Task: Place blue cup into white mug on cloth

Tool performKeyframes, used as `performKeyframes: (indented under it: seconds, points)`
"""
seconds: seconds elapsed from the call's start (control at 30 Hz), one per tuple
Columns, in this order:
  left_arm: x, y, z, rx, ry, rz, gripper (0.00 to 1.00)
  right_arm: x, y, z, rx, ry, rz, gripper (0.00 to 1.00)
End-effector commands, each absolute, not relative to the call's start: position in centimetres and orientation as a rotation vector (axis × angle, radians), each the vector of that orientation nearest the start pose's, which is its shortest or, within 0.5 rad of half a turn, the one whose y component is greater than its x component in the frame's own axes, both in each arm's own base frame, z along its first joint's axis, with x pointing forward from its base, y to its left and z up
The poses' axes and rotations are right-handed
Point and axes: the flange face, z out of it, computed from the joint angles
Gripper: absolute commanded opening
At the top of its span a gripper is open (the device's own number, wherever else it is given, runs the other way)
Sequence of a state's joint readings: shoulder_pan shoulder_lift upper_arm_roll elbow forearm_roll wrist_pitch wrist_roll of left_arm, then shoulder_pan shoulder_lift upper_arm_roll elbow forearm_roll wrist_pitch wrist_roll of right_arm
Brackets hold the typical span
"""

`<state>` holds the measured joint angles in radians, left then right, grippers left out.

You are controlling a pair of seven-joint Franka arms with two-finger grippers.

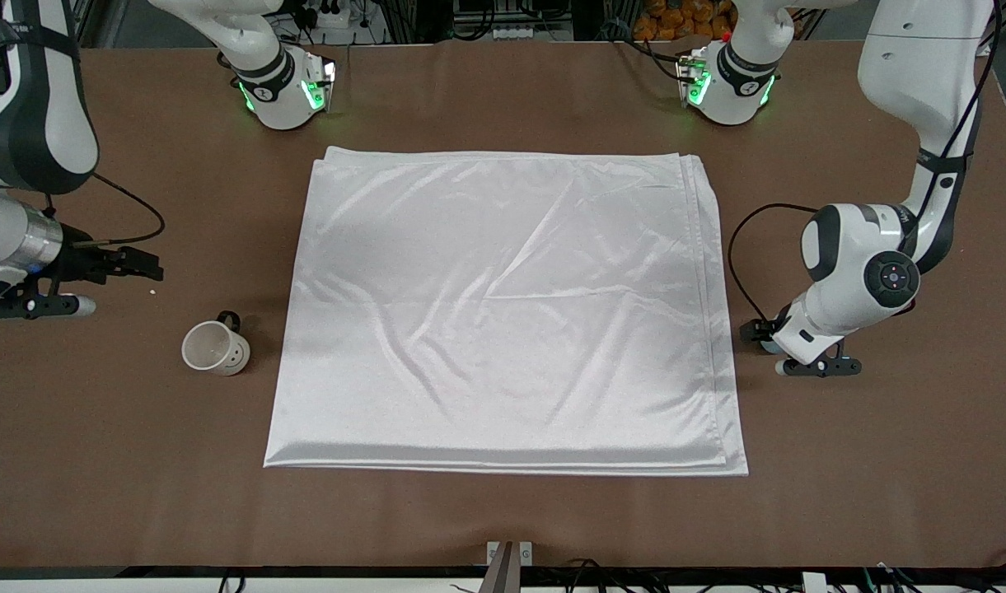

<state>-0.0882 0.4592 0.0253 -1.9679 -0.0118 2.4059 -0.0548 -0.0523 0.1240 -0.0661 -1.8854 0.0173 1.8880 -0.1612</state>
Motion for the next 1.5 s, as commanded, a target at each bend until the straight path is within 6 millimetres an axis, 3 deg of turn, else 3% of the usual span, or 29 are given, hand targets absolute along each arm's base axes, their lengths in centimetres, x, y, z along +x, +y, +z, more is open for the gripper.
performKeyframes:
  seconds: [0.0, 0.13, 0.3, 0.53, 0.73, 0.8, 1.07, 1.47]
  points:
    - [61.2, -3.7, 22.9, -3.122, 0.050, 0.018, 0.90, 56.9, -6.6, 40.9, -3.108, -0.032, 0.155, 1.00]
    - [61.3, -3.6, 22.9, -3.122, 0.047, 0.018, 0.85, 57.1, -6.5, 39.2, -3.113, -0.033, 0.136, 1.00]
    - [61.2, -3.6, 22.9, -3.122, 0.040, 0.020, 0.72, 57.9, -6.6, 37.0, -3.118, -0.030, 0.125, 1.00]
    - [61.2, -3.6, 23.0, -3.122, 0.037, 0.018, 0.47, 58.7, -7.0, 33.4, -3.124, -0.026, 0.112, 1.00]
    - [61.2, -3.5, 23.1, -3.122, 0.038, 0.020, 0.15, 59.1, -7.0, 31.5, -3.126, -0.027, 0.107, 1.00]
    - [61.2, -3.4, 23.1, -3.122, 0.038, 0.020, 0.09, 59.1, -6.9, 31.3, -3.127, -0.029, 0.107, 1.00]
    - [61.3, -3.1, 23.6, -3.119, 0.033, 0.017, 0.00, 58.0, -6.5, 29.7, -3.128, -0.037, 0.098, 1.00]
    - [61.5, -2.4, 25.7, -3.120, 0.015, -0.016, 0.00, 56.1, -5.5, 26.9, -3.135, -0.057, 0.044, 1.00]
